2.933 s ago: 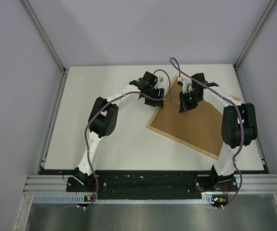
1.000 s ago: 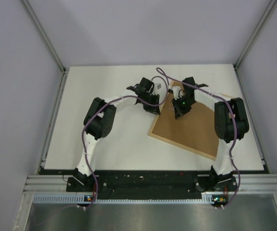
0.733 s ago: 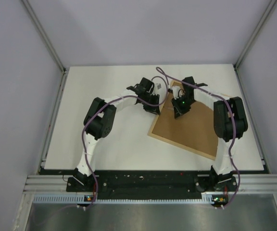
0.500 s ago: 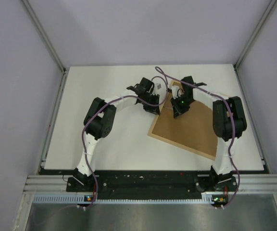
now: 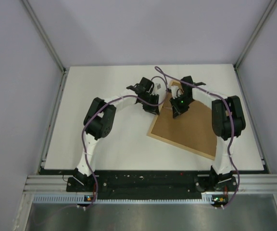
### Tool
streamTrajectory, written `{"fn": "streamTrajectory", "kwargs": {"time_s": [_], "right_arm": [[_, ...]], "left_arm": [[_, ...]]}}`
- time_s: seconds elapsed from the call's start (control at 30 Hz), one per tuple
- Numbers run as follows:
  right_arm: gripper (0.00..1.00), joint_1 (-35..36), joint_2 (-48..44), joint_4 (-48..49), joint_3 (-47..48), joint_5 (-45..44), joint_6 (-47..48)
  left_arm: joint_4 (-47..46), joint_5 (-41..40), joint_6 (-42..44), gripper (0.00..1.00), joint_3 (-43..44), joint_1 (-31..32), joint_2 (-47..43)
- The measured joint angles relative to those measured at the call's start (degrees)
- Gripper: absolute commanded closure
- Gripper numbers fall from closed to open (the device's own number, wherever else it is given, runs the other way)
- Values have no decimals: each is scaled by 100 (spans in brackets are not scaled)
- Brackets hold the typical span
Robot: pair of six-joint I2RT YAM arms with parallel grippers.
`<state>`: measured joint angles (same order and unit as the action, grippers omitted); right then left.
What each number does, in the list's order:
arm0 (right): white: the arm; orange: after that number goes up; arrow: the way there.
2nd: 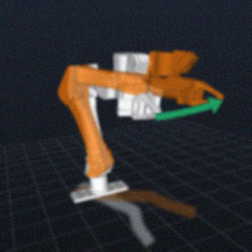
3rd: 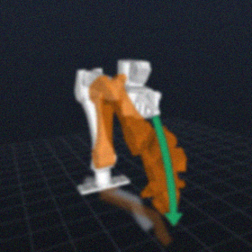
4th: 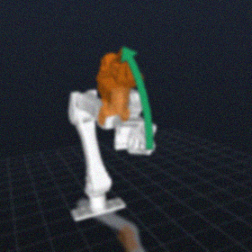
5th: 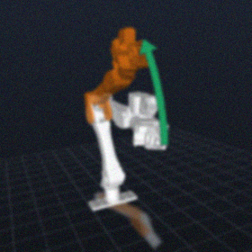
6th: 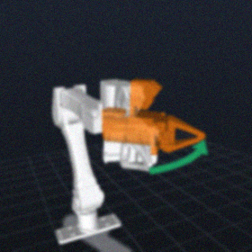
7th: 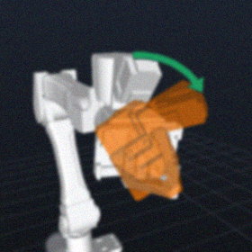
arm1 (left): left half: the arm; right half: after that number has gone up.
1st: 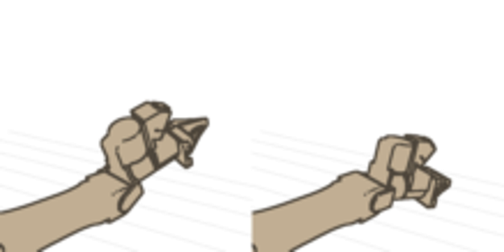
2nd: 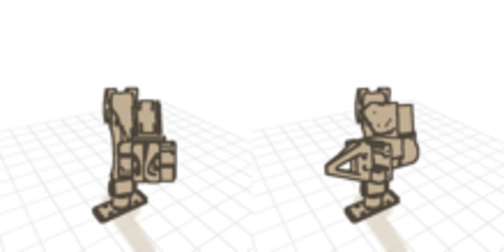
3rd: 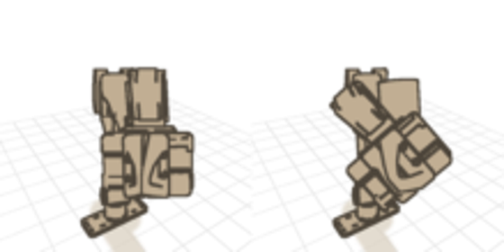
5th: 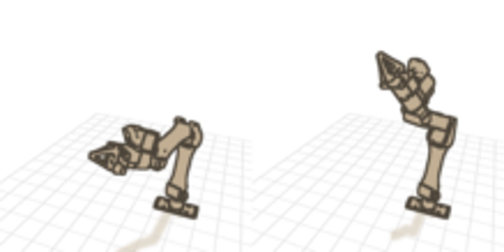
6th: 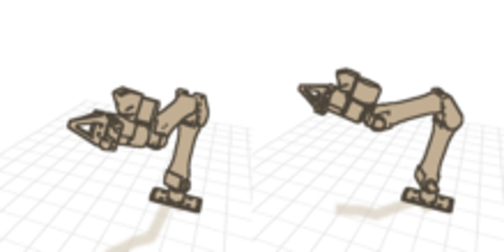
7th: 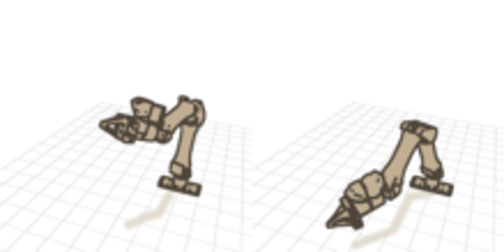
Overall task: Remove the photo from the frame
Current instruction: Release the photo frame item from the photo frame.
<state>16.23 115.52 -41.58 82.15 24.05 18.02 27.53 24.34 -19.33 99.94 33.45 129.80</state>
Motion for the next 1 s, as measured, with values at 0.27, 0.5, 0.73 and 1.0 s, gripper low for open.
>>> {"fn": "streamTrajectory", "kwargs": {"time_s": [0.27, 0.5, 0.73, 1.0], "right_arm": [[100, 11, 157, -94, 142, 74, 0], [100, 35, 341, -295, 382, 140, 0], [100, 140, 610, -680, 824, 74, 11], [100, 328, 894, -1185, 1366, -197, 17]], "left_arm": [[101, -68, 85, 85, 39, 0, -2], [168, -151, 173, 88, 48, 0, -20], [299, -278, 280, 91, 90, 0, -33], [413, -428, 361, 94, 98, 4, -68]]}}
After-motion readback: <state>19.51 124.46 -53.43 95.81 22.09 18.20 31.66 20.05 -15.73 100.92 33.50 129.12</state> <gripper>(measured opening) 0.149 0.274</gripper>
